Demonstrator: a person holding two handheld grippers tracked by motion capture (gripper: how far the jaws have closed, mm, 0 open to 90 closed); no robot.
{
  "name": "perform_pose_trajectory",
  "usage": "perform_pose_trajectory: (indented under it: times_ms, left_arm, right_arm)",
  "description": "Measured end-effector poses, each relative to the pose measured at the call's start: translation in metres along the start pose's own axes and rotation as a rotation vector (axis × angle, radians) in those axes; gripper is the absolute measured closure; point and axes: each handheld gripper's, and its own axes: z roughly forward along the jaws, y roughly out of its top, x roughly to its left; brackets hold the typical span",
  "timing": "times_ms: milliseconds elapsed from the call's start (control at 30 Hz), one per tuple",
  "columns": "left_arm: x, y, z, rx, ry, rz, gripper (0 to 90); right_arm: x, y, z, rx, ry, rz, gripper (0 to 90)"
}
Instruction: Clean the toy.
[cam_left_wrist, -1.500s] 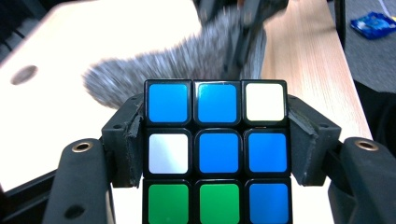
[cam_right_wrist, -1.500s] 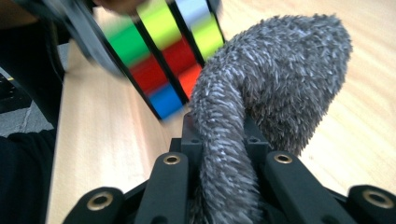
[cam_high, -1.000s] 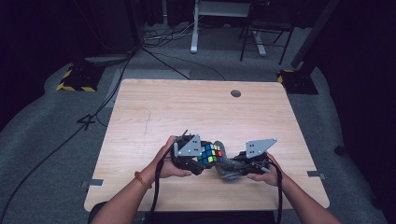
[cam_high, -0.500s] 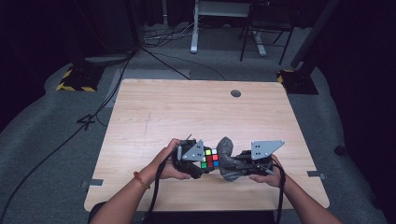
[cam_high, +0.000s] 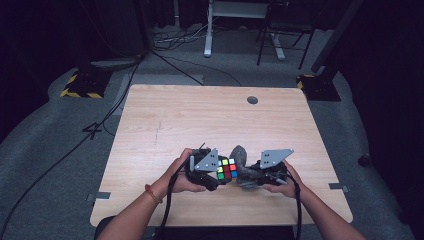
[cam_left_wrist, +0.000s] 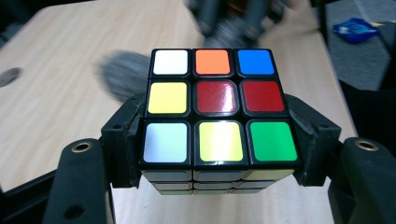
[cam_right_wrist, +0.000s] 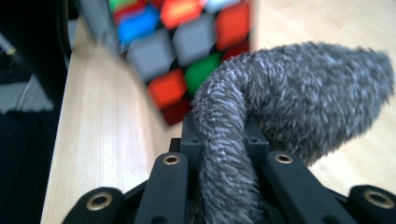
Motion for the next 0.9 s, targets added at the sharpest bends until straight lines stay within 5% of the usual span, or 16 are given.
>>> perform_pose_trajectory:
  times_ms: [133, 267, 400, 533, 800, 900]
  left_arm:
    - [0.005, -0.004, -0.002, 0.015, 0.026, -0.008, 33.4]
    - [0.008, -0.010, 0.005, 0.066, 0.032, -0.017, 33.4]
    - [0.002, -0.008, 0.012, 0.070, -0.007, -0.003, 33.4]
    - [-0.005, 0.001, 0.009, 0.021, -0.035, 0.010, 33.4]
    - [0.005, -0.001, -0.004, -0.027, -0.014, -0.038, 33.3]
    - [0.007, -0.003, -0.002, 0.009, 0.011, -0.029, 33.4]
  right_arm:
    - [0.004, 0.001, 0.004, 0.023, 0.028, -0.015, 76.8]
    - [0.007, 0.008, -0.010, -0.090, 0.064, -0.014, 76.8]
    - [0.009, 0.014, -0.023, -0.177, 0.003, -0.011, 76.3]
    - [0.002, 0.008, -0.019, -0.139, -0.042, 0.021, 76.5]
    - [0.007, 0.006, -0.004, -0.025, 0.032, -0.007, 76.5]
    - [0.010, 0.008, -0.004, -0.041, 0.051, -0.027, 76.3]
